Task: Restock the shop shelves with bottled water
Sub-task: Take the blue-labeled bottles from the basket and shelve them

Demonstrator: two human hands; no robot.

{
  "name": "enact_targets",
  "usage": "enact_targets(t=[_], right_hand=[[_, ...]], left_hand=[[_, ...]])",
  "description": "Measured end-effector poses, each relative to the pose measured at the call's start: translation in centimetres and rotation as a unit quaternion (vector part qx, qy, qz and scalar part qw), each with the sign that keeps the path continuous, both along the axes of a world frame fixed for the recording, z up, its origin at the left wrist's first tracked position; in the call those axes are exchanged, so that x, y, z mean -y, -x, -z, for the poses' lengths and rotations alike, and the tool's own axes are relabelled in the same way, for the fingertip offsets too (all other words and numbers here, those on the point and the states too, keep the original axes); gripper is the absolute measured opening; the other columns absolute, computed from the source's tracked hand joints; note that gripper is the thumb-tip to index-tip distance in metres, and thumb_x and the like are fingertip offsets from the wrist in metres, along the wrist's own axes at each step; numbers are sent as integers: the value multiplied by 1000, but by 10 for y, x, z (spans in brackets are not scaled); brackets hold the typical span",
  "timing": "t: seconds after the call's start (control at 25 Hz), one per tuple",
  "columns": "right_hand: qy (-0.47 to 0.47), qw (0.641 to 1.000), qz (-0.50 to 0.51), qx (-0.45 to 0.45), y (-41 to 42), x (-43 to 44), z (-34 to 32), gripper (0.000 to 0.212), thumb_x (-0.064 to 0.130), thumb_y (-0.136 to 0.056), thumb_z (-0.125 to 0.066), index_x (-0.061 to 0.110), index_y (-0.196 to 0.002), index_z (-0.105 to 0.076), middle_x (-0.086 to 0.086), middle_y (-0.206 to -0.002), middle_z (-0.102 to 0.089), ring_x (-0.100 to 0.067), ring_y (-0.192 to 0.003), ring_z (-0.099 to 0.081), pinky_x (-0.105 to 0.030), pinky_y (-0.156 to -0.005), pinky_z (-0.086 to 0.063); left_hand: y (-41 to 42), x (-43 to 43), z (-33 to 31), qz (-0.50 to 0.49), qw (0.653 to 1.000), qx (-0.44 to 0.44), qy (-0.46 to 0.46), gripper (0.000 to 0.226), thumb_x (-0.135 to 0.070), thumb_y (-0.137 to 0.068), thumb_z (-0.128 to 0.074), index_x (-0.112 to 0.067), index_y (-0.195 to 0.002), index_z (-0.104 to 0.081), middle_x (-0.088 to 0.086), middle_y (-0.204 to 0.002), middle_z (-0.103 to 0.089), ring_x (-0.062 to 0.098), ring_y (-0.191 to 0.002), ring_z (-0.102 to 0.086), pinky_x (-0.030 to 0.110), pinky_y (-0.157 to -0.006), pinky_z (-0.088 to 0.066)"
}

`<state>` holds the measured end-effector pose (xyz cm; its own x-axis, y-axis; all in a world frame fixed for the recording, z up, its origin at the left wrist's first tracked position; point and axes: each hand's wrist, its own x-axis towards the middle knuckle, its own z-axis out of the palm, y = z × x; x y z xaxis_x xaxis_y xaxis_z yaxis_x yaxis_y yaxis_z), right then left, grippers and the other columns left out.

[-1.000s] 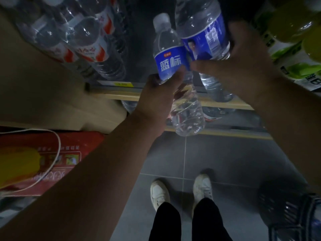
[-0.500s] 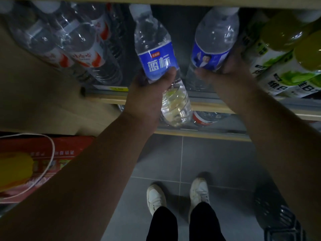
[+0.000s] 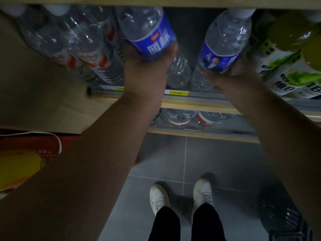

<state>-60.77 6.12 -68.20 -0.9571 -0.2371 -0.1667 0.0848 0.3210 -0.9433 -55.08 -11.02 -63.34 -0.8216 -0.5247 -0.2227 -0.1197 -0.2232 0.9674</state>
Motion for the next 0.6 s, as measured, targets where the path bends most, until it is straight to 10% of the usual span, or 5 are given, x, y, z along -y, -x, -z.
enact_targets(t=[0.32,0.6], right_hand=[[-46,997,45,-37,1,0,20,89,40,-56,-81,15,-133,-45,5,-126,-62,-10,-116,-59,-42,-99,-50],[-88,989,106,-58,-1,5,19,67,18,-72,-78,14,-126,-38,4,-117,-57,-17,-108,-59,-44,-91,-53]], left_hand=[[22,-11,26,168,959,20,229,69,-12,-74,-82,-10,-131,-43,-4,-120,-57,-9,-95,-54,0,-79,-43],[27,-6,65,200,929,68,303,64,-18,-76,-81,-11,-131,-49,4,-130,-61,16,-118,-57,34,-102,-47]])
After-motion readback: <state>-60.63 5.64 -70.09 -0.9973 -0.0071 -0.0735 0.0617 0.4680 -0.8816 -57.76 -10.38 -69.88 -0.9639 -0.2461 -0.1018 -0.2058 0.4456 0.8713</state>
